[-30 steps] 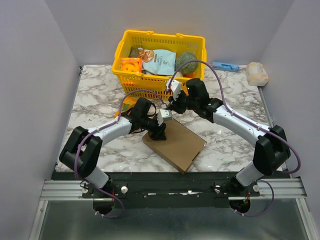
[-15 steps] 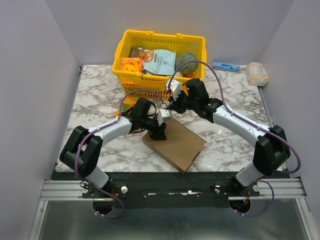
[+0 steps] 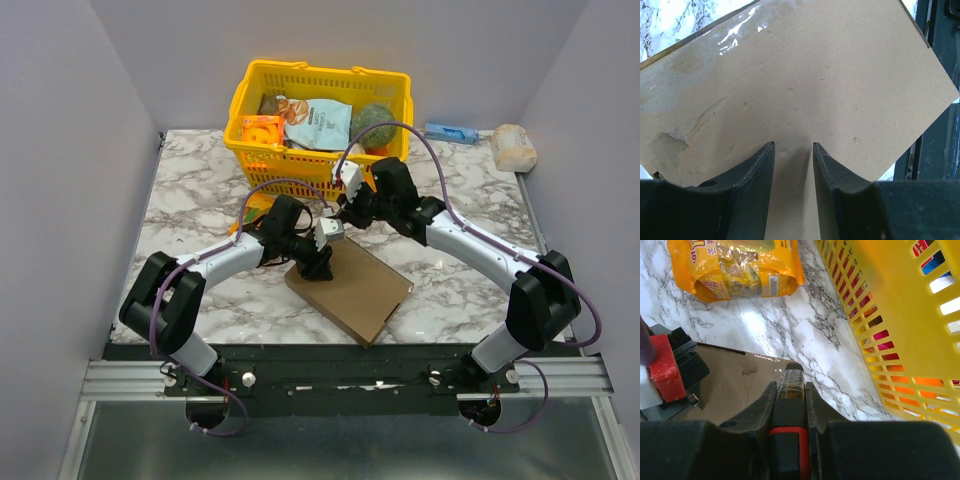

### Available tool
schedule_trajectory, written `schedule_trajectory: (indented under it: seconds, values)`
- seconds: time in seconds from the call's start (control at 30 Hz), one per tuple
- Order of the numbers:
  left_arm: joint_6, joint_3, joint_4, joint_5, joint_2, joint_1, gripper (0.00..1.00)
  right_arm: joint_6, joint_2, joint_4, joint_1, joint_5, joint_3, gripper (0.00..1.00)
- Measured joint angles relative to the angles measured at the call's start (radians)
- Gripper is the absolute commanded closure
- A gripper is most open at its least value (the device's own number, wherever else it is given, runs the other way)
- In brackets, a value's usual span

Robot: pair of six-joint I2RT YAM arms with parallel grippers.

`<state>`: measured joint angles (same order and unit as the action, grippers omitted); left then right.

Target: Unpack the express box

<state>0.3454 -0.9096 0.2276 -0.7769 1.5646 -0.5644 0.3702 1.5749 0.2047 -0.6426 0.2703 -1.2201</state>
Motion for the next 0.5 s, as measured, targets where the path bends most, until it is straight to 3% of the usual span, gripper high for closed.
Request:
schedule_trajectory:
  seconds: [0.5]
  values:
    - [-0.019, 0.000, -0.001, 0.002, 0.000, 0.000, 0.54, 0.008, -0.012, 0.043, 0.000, -0.002, 0.000, 1.00]
